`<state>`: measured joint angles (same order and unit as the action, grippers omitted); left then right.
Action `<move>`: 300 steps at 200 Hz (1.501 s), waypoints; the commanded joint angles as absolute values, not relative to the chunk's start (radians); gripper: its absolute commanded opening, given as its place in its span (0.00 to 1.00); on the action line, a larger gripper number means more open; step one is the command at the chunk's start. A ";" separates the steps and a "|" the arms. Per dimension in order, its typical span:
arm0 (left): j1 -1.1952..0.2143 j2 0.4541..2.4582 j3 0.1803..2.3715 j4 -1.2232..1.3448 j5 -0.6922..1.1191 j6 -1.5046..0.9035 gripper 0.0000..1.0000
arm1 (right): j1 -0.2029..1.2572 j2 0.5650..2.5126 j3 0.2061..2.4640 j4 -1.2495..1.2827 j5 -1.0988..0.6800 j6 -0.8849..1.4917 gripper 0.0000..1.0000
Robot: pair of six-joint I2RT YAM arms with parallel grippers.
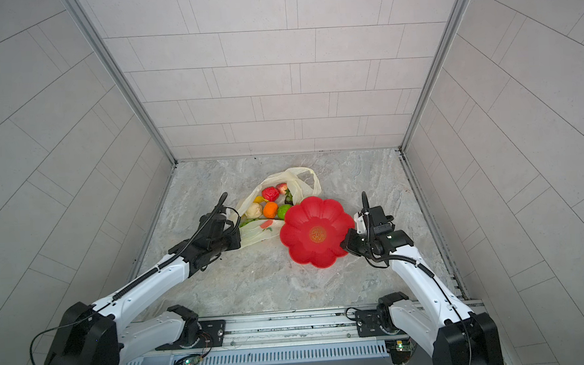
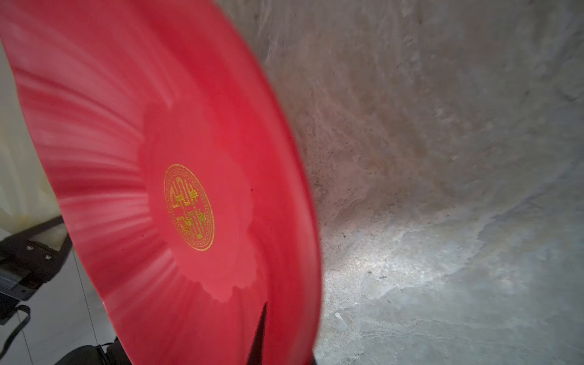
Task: Take fruits out of the plastic bag
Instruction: Place the plate at the bottom-center of the table.
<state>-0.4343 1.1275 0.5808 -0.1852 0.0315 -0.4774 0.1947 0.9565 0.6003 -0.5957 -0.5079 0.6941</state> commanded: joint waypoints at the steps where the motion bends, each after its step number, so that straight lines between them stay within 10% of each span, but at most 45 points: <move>1: -0.438 1.119 0.568 -0.192 0.005 -0.465 0.00 | 0.265 0.933 0.568 -0.586 -0.468 0.688 0.00; 121: -0.439 1.109 0.568 -0.195 0.005 -0.464 0.00 | 0.515 1.051 0.489 -0.437 -0.332 0.731 0.00; 208: -0.439 1.108 0.566 -0.193 0.008 -0.472 0.00 | 0.520 1.004 0.568 -0.597 -0.177 0.695 0.56; 300: -0.488 1.120 0.584 -0.190 0.015 -0.444 0.00 | 0.620 1.101 0.924 -0.673 0.064 0.631 0.59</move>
<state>-0.4416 1.1221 0.5735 -0.1844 0.0441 -0.4732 0.5709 1.0336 0.8413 -0.6838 -0.0212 0.6479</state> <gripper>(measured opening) 0.050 0.603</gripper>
